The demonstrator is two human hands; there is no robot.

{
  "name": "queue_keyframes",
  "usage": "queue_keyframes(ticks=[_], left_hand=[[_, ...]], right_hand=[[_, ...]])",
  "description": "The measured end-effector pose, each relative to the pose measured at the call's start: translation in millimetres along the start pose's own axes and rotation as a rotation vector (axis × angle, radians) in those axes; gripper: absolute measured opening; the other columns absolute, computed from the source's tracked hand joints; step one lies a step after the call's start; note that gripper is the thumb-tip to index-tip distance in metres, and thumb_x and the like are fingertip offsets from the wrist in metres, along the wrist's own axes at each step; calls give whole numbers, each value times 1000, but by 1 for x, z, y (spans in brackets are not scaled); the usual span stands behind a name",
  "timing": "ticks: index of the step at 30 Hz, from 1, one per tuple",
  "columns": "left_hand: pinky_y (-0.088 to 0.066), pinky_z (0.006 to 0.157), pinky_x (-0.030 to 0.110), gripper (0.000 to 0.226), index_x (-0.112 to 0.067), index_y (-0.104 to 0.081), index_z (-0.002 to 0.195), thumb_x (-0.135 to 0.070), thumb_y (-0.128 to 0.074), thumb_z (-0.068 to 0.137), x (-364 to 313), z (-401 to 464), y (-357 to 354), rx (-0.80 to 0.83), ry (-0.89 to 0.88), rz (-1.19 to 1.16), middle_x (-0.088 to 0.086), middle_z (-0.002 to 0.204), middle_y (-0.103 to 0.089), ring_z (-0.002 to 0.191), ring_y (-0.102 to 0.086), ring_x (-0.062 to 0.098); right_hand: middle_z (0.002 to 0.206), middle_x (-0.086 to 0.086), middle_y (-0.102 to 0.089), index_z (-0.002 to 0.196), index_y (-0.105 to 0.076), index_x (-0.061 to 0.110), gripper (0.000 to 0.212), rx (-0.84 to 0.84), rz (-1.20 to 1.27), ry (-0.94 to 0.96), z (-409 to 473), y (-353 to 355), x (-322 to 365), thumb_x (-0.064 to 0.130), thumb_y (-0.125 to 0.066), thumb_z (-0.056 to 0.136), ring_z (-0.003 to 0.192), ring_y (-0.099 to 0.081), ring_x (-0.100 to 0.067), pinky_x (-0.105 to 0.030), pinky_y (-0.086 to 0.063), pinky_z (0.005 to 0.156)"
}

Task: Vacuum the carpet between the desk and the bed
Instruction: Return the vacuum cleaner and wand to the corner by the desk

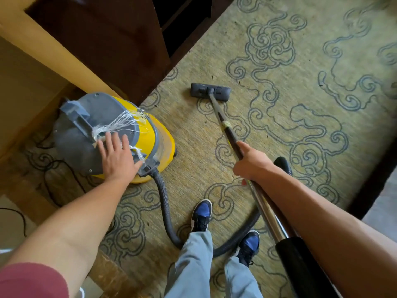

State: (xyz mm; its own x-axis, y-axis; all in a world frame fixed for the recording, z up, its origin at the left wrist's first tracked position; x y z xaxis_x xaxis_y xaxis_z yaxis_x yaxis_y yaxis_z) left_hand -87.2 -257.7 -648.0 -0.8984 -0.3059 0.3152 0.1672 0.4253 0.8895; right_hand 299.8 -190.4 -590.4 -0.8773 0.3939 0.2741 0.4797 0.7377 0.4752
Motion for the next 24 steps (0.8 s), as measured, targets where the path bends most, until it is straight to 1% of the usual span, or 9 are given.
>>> queue_keyframes(ticks=[3,5,9,13,15,17,19,21,24], left_hand=[[-13,119,56,95,-9,-38,147,-52,-78,72,-21,-13,32,0,-66,-86,20,157,-31,150,-17,38],[-18,119,53,91,-11,-34,150,-46,-77,78,-36,-23,51,34,-104,-136,19,160,-24,149,-20,37],[-41,108,47,82,-15,-32,150,-37,-75,84,-44,-49,87,88,-43,-332,15,161,-15,140,-34,36],[-45,101,46,75,-17,-36,148,-32,-74,86,-38,-75,133,48,5,-440,11,161,-14,135,-41,35],[-47,97,46,69,-17,-40,145,-31,-74,85,-28,-92,153,23,47,-483,10,160,-17,131,-45,37],[-47,97,46,64,-15,-44,141,-29,-73,85,-14,-114,172,-21,94,-527,11,157,-21,128,-46,38],[-47,97,46,61,-17,-47,138,-28,-72,84,1,-139,188,-65,142,-588,9,156,-24,128,-47,37],[-46,97,47,60,-17,-46,139,-26,-71,85,20,-167,199,-88,190,-619,9,155,-26,128,-46,37],[-42,102,47,62,-12,-46,141,-26,-70,86,61,-204,203,-93,273,-593,12,155,-25,132,-42,38]], right_hand=[[117,-11,-62,162,-23,38,95,45,49,32,-20,12,5,-2,-59,84,64,-68,-21,-32,-60,55],[116,-15,-64,161,-26,38,94,82,91,34,-35,20,3,-4,-62,85,64,-67,-23,-34,-59,57],[117,-14,-61,156,-40,39,86,106,173,56,-68,41,-9,-5,-66,87,54,-63,-21,-29,-55,48],[107,-12,-56,150,-51,31,78,102,171,96,-110,61,-22,-12,-60,86,52,-59,-21,-21,-46,35],[105,-9,-55,146,-54,26,72,96,146,119,-130,70,-31,-14,-58,86,54,-57,-22,-19,-44,33],[108,-13,-58,143,-57,24,68,88,146,136,-142,76,-41,-14,-57,86,48,-58,-20,-20,-44,34],[88,-14,-65,141,-59,23,67,88,105,158,-147,81,-50,-11,-59,83,39,-59,-17,-24,-48,39],[69,-11,-63,139,-59,21,64,82,71,172,-149,87,-55,-10,-60,83,35,-58,-15,-26,-50,41],[58,-14,-59,140,-54,13,60,96,100,183,-151,99,-57,-15,-56,86,29,-54,-18,-25,-49,33]])
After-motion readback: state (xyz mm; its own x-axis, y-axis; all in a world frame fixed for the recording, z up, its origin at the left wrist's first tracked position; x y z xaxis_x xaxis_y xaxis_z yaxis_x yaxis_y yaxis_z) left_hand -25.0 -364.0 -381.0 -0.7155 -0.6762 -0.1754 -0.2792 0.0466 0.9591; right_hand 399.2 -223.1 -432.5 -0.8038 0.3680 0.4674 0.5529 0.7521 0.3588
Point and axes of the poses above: each hand's wrist, its own z-axis towards the middle knuckle, its own y-axis out of the back of the hand, x = y × z, the point moved 10 cm from there along z, towards the middle knuckle
